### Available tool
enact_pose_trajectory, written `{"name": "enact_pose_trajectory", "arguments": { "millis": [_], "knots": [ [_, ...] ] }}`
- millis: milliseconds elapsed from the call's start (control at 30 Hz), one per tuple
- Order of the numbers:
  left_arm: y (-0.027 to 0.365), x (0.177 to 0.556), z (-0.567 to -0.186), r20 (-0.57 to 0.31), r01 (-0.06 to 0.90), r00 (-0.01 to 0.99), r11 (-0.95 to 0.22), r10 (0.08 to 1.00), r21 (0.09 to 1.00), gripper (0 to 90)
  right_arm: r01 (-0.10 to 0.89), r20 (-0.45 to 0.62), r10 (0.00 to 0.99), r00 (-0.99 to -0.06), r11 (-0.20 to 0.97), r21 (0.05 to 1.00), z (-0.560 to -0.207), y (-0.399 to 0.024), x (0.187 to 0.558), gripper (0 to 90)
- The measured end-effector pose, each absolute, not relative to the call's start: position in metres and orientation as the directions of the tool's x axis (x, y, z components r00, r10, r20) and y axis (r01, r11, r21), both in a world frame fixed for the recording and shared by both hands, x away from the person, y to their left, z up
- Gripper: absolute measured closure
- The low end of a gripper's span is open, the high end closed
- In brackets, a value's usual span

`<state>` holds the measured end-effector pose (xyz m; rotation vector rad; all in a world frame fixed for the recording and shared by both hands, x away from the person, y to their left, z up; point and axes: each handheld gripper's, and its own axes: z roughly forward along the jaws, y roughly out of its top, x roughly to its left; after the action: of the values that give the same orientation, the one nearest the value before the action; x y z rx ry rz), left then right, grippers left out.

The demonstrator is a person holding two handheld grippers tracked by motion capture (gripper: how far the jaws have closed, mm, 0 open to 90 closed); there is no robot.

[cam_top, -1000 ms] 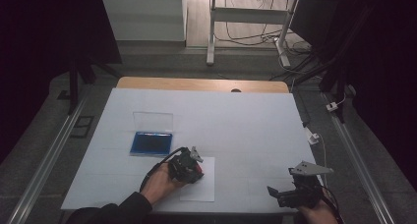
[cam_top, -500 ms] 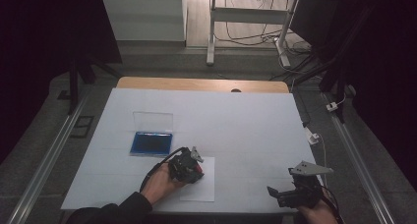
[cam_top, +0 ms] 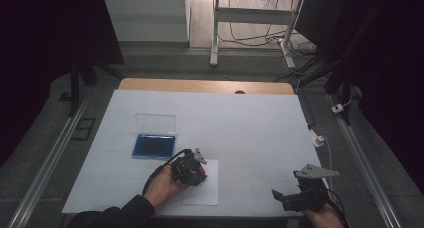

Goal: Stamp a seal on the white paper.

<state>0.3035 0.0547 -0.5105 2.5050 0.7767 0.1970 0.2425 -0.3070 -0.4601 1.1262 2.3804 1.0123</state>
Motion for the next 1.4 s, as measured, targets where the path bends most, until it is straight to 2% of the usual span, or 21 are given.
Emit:
{"name": "enact_pose_trajectory", "arguments": {
  "millis": [200, 500, 767, 1100, 1400],
  "knots": [
    [0.062, 0.305, -0.498, -0.048, 0.499, 0.818, -0.666, 0.574, 0.554, 58.8, 0.541, 0.012, 0.769, -0.639, 0.438, 0.718, -0.460, -0.307, 0.242, 0.0],
    [0.070, 0.305, -0.491, -0.055, 0.508, 0.808, -0.648, 0.587, 0.568, 58.8, 0.542, 0.013, 0.770, -0.638, 0.436, 0.718, -0.460, -0.307, 0.242, 0.0],
    [0.090, 0.311, -0.483, -0.044, 0.542, 0.768, -0.611, 0.639, 0.577, 58.7, 0.542, 0.014, 0.771, -0.637, 0.435, 0.719, -0.460, -0.307, 0.242, 0.0],
    [0.122, 0.321, -0.474, -0.078, 0.605, 0.696, -0.525, 0.714, 0.599, 58.6, 0.542, 0.013, 0.771, -0.637, 0.435, 0.719, -0.460, -0.307, 0.243, 0.0],
    [0.137, 0.325, -0.471, -0.052, 0.625, 0.662, -0.512, 0.748, 0.590, 58.6, 0.542, 0.013, 0.771, -0.637, 0.435, 0.719, -0.460, -0.307, 0.242, 0.0]
  ]
}}
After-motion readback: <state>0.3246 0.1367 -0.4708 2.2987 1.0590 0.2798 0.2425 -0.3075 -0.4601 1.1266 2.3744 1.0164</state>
